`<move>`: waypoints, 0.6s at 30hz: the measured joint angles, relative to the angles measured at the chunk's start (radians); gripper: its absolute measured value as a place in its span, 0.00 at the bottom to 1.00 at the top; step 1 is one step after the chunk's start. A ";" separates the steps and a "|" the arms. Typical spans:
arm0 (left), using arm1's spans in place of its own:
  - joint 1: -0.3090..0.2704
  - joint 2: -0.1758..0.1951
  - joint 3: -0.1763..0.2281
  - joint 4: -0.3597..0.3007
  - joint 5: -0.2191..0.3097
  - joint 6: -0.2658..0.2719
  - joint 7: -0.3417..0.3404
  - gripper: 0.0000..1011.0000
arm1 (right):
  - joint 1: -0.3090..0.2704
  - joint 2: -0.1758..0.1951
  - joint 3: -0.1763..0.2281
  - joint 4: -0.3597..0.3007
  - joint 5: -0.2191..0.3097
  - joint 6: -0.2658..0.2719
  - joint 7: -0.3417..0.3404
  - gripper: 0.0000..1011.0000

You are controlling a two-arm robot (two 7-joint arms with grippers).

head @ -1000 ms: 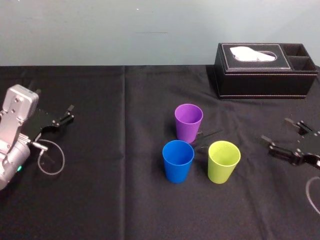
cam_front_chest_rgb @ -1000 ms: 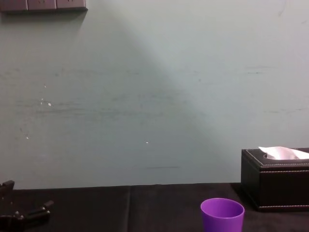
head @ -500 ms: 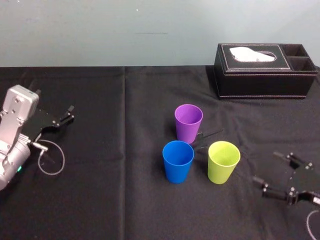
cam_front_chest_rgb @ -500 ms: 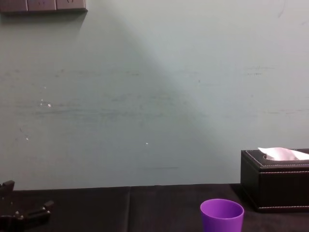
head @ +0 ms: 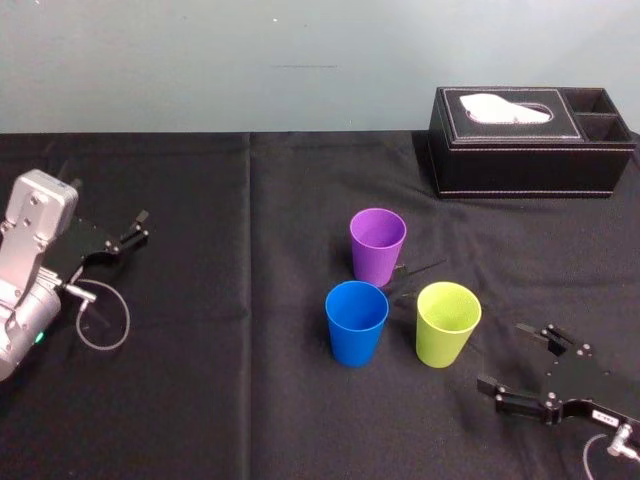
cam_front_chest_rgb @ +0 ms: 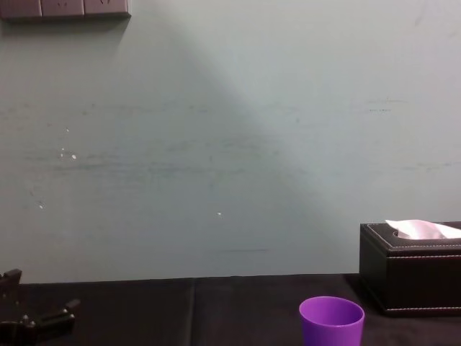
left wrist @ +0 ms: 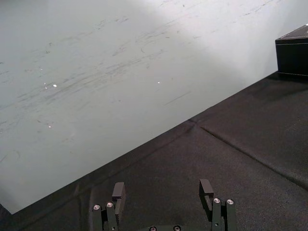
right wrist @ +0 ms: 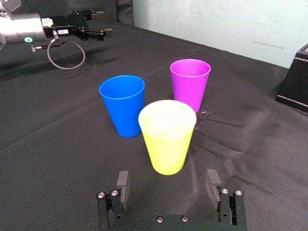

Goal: Stack the three plastic cups sequentially using one hand.

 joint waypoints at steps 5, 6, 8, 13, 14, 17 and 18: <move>0.000 0.000 0.000 0.000 0.000 0.000 0.000 1.00 | 0.033 -0.020 -0.026 0.016 -0.011 0.005 -0.001 0.99; 0.000 0.000 0.000 0.000 0.000 0.000 0.000 1.00 | 0.033 -0.020 -0.026 0.016 -0.011 0.005 -0.001 0.99; 0.000 0.000 0.000 0.000 0.000 0.000 0.000 1.00 | 0.043 -0.026 -0.033 0.020 -0.014 0.005 -0.003 0.99; 0.000 0.000 0.000 0.000 0.000 0.000 0.000 1.00 | 0.055 -0.042 -0.046 0.022 -0.033 -0.007 -0.018 0.99; 0.000 0.000 0.000 0.000 0.000 0.000 0.000 1.00 | 0.052 -0.048 -0.048 0.019 -0.047 -0.025 -0.024 0.99; 0.000 0.000 0.000 0.000 0.000 0.000 0.000 1.00 | 0.036 -0.060 -0.048 0.006 -0.085 -0.079 -0.039 0.99; 0.000 0.000 0.000 0.000 0.000 0.000 0.000 1.00 | 0.032 -0.063 -0.048 0.003 -0.094 -0.092 -0.042 0.99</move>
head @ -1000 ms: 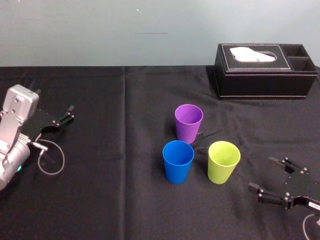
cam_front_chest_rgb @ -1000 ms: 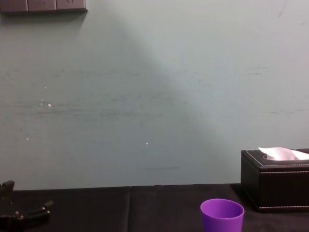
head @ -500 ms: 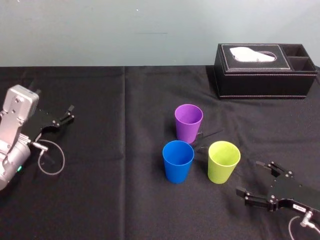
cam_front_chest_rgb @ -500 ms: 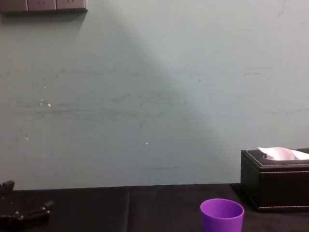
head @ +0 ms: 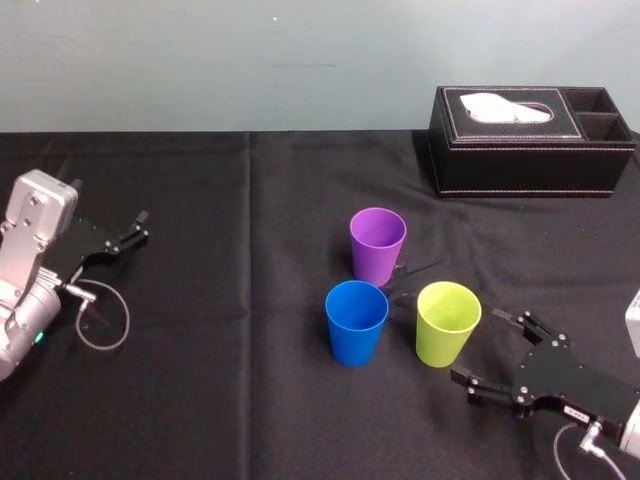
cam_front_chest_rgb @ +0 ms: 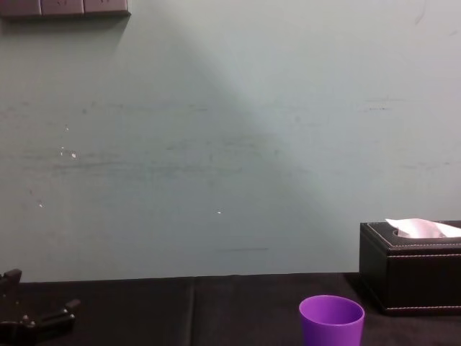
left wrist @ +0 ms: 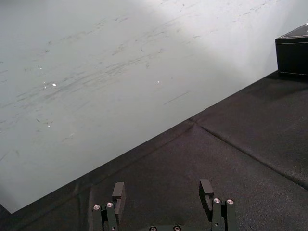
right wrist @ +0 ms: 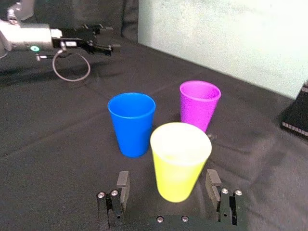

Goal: Stack the three plastic cups sequentially using one hand.

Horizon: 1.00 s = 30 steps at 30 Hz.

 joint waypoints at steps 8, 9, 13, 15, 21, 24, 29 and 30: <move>0.000 0.000 0.000 0.000 0.000 0.000 0.000 1.00 | -0.021 -0.029 0.009 -0.008 -0.039 -0.042 -0.004 0.99; 0.000 0.000 0.000 0.000 0.000 0.000 0.000 1.00 | -0.022 -0.031 0.010 -0.007 -0.038 -0.041 -0.004 0.99; 0.000 0.000 0.000 0.000 0.000 0.000 0.000 1.00 | -0.024 -0.039 0.015 -0.003 -0.033 -0.037 0.003 0.99; 0.000 0.000 0.000 0.000 0.000 0.000 0.000 1.00 | -0.025 -0.044 0.018 0.000 -0.029 -0.034 0.006 0.99; 0.000 0.000 0.000 0.000 0.000 0.000 0.000 1.00 | -0.016 -0.059 0.019 0.015 -0.004 -0.019 0.018 0.99; 0.000 0.000 0.000 0.000 0.000 0.000 0.000 1.00 | -0.003 -0.070 0.017 0.028 0.018 -0.008 0.026 0.99; 0.000 0.000 0.000 0.000 0.000 0.000 0.000 1.00 | 0.030 -0.088 0.003 0.060 0.055 0.013 0.038 0.99; 0.000 0.000 0.000 0.000 0.000 0.000 0.000 1.00 | 0.036 -0.090 0.001 0.065 0.059 0.017 0.040 0.99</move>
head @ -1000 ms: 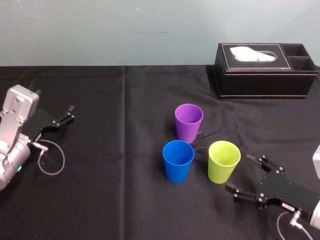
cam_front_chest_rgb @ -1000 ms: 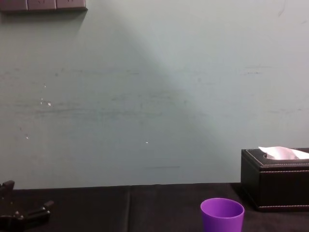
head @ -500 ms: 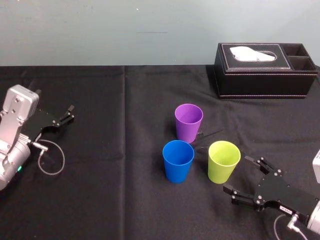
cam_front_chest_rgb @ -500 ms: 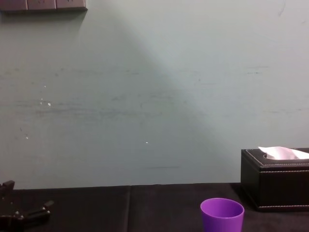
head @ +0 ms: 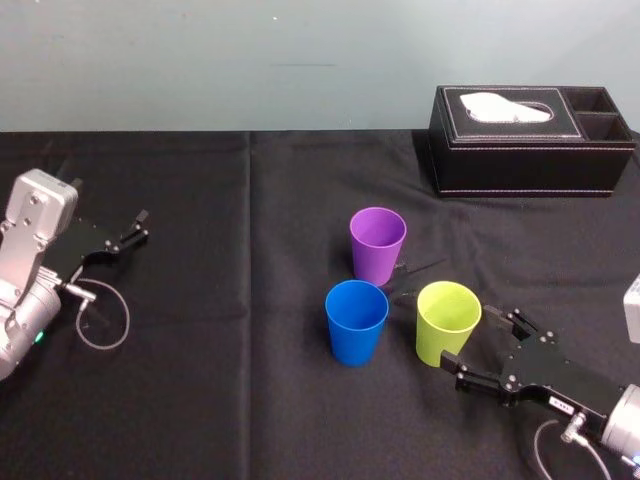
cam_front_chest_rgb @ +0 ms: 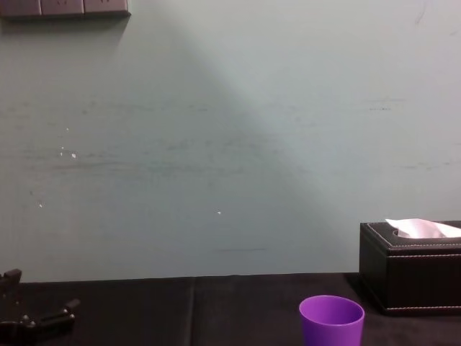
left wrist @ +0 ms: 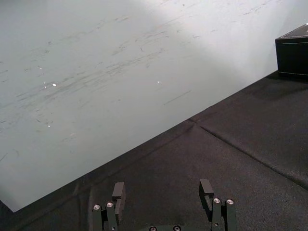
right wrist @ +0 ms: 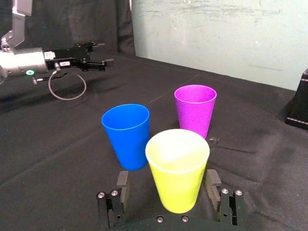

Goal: Stack the three plastic cups sequentially using one hand.

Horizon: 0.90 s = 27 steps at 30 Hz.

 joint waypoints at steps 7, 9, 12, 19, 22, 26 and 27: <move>0.000 0.000 0.000 0.000 0.000 0.000 0.000 1.00 | 0.048 -0.010 -0.033 0.035 0.002 0.017 0.003 0.99; 0.000 0.000 0.000 0.000 0.000 0.000 0.000 1.00 | 0.066 -0.013 -0.047 0.046 -0.009 0.021 0.003 0.99; 0.000 0.000 0.000 0.000 0.000 0.000 0.000 1.00 | 0.090 -0.017 -0.064 0.058 -0.024 0.026 0.002 0.99; 0.000 0.000 0.000 0.000 0.000 0.000 0.000 1.00 | 0.143 -0.035 -0.094 0.094 -0.054 0.037 -0.016 0.99; 0.000 0.000 0.000 0.000 0.000 0.000 0.000 1.00 | 0.164 -0.045 -0.102 0.111 -0.059 0.041 -0.021 0.99; 0.000 0.000 0.000 0.000 0.000 0.000 0.000 1.00 | 0.178 -0.055 -0.108 0.122 -0.056 0.049 -0.021 0.99; 0.000 0.000 0.000 0.000 0.000 0.000 0.000 1.00 | 0.178 -0.054 -0.108 0.122 -0.056 0.049 -0.020 0.99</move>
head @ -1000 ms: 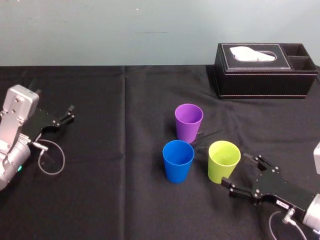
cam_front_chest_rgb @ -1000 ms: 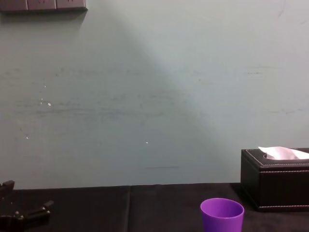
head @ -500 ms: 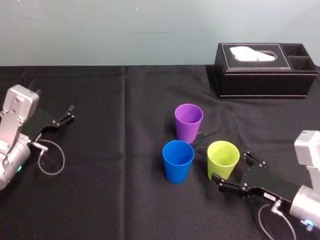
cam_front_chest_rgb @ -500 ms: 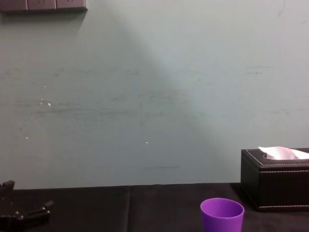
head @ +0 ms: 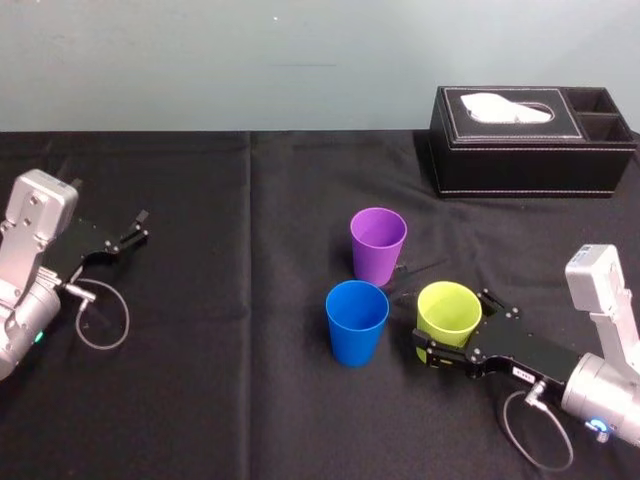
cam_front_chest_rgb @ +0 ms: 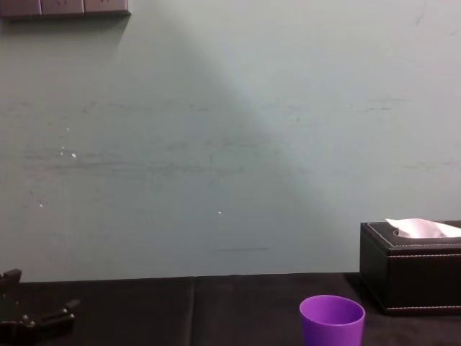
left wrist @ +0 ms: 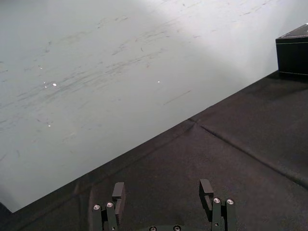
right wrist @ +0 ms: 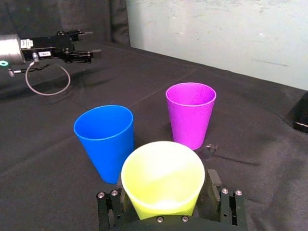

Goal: Stack the three plastic cups sequentially using one hand.

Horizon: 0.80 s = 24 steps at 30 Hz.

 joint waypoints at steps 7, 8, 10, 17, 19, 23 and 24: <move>0.000 0.000 0.000 0.000 0.000 0.000 0.000 1.00 | -0.003 0.002 0.002 -0.002 0.000 -0.001 0.000 0.96; 0.000 0.000 0.000 0.000 0.000 0.000 0.000 1.00 | -0.003 0.002 0.002 -0.003 0.000 -0.001 0.000 0.95; 0.000 0.000 0.000 0.000 0.000 0.000 0.000 1.00 | -0.004 0.003 0.002 -0.003 0.000 -0.002 0.000 0.90; 0.000 0.000 0.000 0.000 0.000 0.000 0.000 1.00 | -0.006 0.004 0.004 -0.006 -0.001 -0.004 -0.001 0.74; 0.000 0.000 0.000 0.000 0.000 0.000 0.000 1.00 | -0.006 0.004 0.004 -0.006 -0.001 -0.004 -0.001 0.73; 0.000 0.000 0.000 0.000 0.000 0.000 0.000 1.00 | -0.007 0.004 0.004 -0.006 -0.001 -0.004 -0.001 0.72; 0.000 0.000 0.000 0.000 0.000 0.000 0.000 1.00 | -0.007 0.004 0.004 -0.006 -0.001 -0.004 -0.001 0.72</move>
